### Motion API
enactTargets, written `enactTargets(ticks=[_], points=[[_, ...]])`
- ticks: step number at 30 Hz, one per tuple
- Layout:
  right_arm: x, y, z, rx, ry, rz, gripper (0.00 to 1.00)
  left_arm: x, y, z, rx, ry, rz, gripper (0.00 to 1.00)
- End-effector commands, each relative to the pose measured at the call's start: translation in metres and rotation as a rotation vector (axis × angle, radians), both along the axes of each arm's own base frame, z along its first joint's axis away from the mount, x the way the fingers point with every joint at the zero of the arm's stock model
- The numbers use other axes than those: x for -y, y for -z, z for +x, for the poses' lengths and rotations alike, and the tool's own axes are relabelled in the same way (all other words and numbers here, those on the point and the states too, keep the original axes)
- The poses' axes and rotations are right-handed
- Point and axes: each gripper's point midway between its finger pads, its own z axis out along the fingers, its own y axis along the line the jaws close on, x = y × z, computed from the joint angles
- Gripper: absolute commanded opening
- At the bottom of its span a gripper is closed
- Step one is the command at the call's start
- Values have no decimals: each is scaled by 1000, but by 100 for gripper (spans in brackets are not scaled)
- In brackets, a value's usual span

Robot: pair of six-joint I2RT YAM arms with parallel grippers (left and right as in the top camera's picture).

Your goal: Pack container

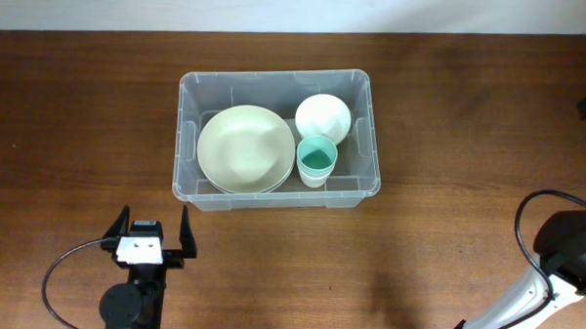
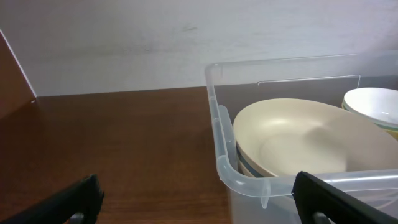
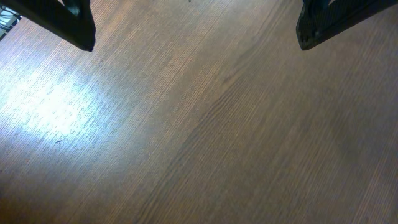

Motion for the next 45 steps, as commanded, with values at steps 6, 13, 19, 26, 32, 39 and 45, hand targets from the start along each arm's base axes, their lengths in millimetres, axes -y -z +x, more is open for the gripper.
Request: enactTargets(ticks=[6, 13, 19, 26, 32, 39, 45], points=[[0, -1, -2, -8, 5, -8, 99, 2, 1, 0, 1, 12, -7, 99], [0, -7, -2, 12, 5, -21, 99, 2, 1, 0, 1, 12, -8, 99], [-21, -56, 11, 200, 36, -70, 99, 2, 1, 0, 1, 12, -7, 99], [-80, -112, 59, 513, -208, -255, 99, 2, 1, 0, 1, 12, -7, 99], [-151, -122, 54, 767, -363, -365, 99, 2, 1, 0, 1, 12, -7, 99], [-217, -98, 9, 860, -699, -542, 99, 2, 1, 0, 1, 12, -7, 99], [-234, -58, -43, 933, -790, -608, 99, 2, 1, 0, 1, 12, -7, 99]])
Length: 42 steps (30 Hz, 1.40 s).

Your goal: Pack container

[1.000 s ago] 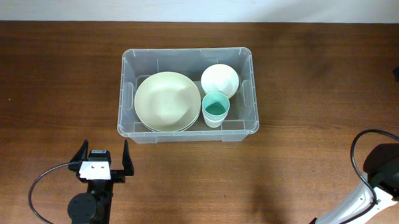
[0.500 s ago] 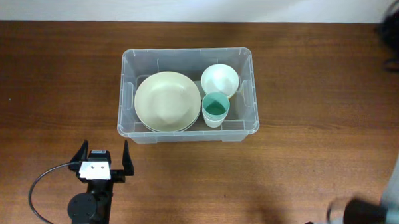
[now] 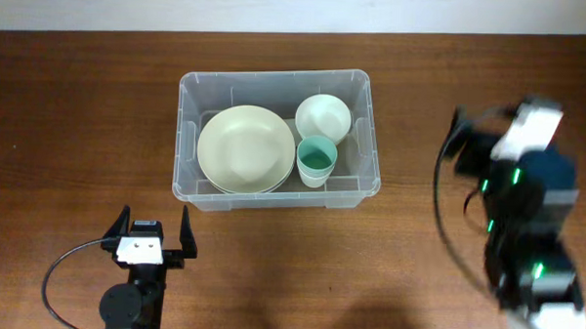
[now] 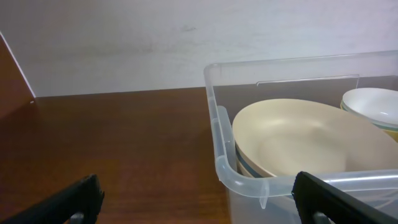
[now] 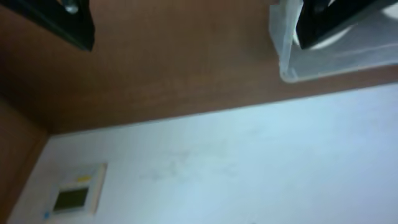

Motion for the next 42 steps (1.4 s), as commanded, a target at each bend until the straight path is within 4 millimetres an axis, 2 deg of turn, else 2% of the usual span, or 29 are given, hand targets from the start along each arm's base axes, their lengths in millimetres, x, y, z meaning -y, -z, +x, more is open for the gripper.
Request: enactTargets(ticks=[1, 5, 8, 14, 21, 28, 36, 42], points=[[1, 20, -30, 41, -9, -82, 99, 1, 1, 0, 0, 9, -7, 99], [1, 46, -59, 108, -19, -117, 99, 1, 1, 0, 0, 9, -7, 99], [-3, 63, -74, 148, -49, -131, 99, 1, 1, 0, 0, 9, -7, 99], [-25, 73, -88, 270, -184, -208, 99, 1, 1, 0, 0, 9, -7, 99], [-31, 78, -94, 368, -212, -207, 99, 1, 1, 0, 0, 9, -7, 99], [-32, 88, -91, 352, -218, -206, 99, 1, 1, 0, 0, 9, -7, 99], [-33, 138, -84, 242, -230, -197, 99, 1, 1, 0, 0, 9, -7, 99], [-33, 152, -84, 183, -236, -191, 99, 1, 1, 0, 0, 9, -7, 99]])
